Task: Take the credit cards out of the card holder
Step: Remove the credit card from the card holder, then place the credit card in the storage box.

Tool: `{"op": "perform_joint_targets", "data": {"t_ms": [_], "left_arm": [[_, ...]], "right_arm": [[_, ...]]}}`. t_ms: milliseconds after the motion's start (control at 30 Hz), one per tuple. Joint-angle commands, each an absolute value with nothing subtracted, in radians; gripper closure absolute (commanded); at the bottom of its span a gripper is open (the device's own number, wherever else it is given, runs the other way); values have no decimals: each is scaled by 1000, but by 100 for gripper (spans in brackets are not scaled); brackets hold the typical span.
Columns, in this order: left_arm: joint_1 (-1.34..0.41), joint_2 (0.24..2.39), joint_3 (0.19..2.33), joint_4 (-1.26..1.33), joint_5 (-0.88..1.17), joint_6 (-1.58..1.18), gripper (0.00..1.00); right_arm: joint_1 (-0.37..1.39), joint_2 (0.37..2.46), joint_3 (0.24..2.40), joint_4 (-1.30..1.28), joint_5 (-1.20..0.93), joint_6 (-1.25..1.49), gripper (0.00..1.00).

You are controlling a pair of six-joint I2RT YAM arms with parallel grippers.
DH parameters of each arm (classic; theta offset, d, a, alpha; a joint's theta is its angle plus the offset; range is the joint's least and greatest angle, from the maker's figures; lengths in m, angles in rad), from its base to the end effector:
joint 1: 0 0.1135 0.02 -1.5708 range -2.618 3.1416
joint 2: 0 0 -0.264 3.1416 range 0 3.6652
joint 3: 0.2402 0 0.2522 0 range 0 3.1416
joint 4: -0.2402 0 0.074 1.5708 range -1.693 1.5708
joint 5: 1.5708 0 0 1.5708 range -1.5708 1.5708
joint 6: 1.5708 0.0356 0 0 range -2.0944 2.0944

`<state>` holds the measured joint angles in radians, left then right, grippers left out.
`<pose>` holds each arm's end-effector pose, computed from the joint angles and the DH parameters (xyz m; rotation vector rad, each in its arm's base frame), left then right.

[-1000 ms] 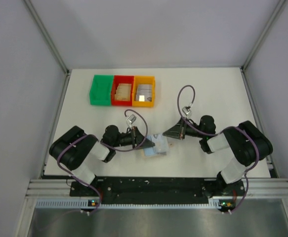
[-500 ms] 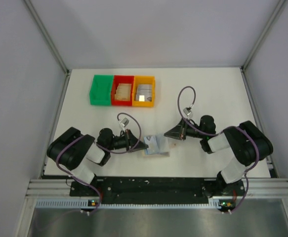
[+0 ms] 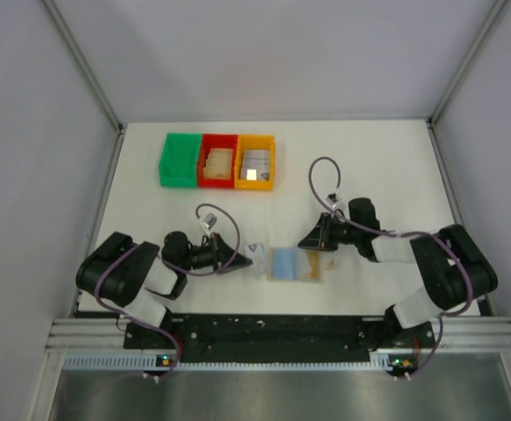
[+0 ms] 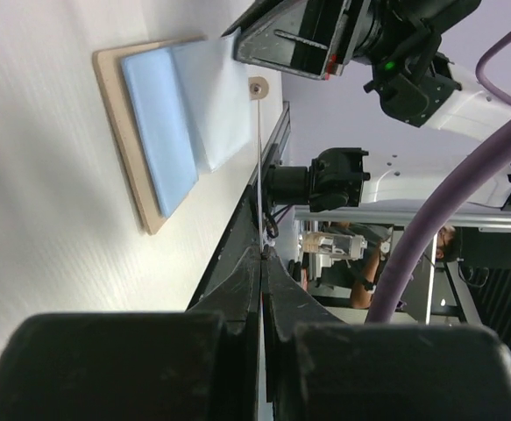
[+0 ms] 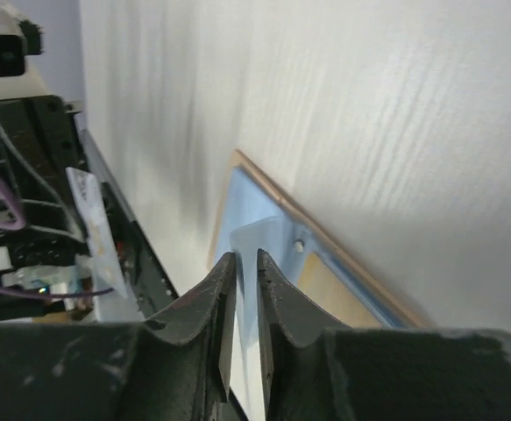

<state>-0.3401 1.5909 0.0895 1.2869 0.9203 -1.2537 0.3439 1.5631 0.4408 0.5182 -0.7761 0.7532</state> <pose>0.1749 -0.0919 0.1169 -0.1662 2.1575 -1.8540 0.2364 0.1112 0.1263 -0.0158 2.3528 1.4321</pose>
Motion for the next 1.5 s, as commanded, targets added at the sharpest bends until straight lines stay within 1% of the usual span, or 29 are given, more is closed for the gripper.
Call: {"op": "perform_joint_targets", "data": {"t_ms": [0,100,167,200,267,367,500,567,700,800,867,967,1067,1133,1200,1367,1400,1467], "left_arm": [[-333,1536,121,1602,971,-1240,100],[-333,1491,166,1493,992,-1194,100],[-333,1451,196,1392,1008,-1151,100],[-333,1433,221,1338,1023,-1126,100],[-334,1393,268,1223,1057,-1066,100],[-337,1336,351,1021,1109,-965,100],[-347,1267,466,689,1146,-769,100],[-356,1250,504,611,1155,-726,100],[-379,1247,551,592,1178,-733,100],[-408,1247,581,586,1189,-741,100],[-428,1246,603,587,1196,-747,100],[-443,1236,623,587,1203,-749,100],[-454,1236,638,586,1212,-753,100],[-457,1236,643,583,1216,-753,100],[-460,1233,646,584,1219,-756,100],[-463,1227,661,581,1227,-755,100],[-463,1226,666,580,1229,-755,100],[-463,1223,669,577,1226,-755,100]], "right_arm": [[333,1406,527,104,-568,519,80],[333,1304,587,-128,-408,425,58],[333,1243,629,-228,-344,371,48],[333,1214,646,-257,-338,347,45],[334,1166,684,-301,-380,305,37],[336,1117,736,-307,-541,279,27],[342,1120,824,-267,-779,301,21],[347,1127,854,-226,-888,331,20],[397,1163,916,-138,-1027,380,20],[437,1196,936,-28,-1072,440,20],[452,1222,943,35,-1083,478,22],[477,1264,974,34,-1083,474,27],[492,1288,983,48,-1088,476,35],[497,1299,983,57,-1106,482,42],[503,1304,983,58,-1117,482,53],[511,1305,970,63,-1135,479,91],[511,1304,965,69,-1135,480,99],[511,1293,959,81,-1134,492,100]]}}
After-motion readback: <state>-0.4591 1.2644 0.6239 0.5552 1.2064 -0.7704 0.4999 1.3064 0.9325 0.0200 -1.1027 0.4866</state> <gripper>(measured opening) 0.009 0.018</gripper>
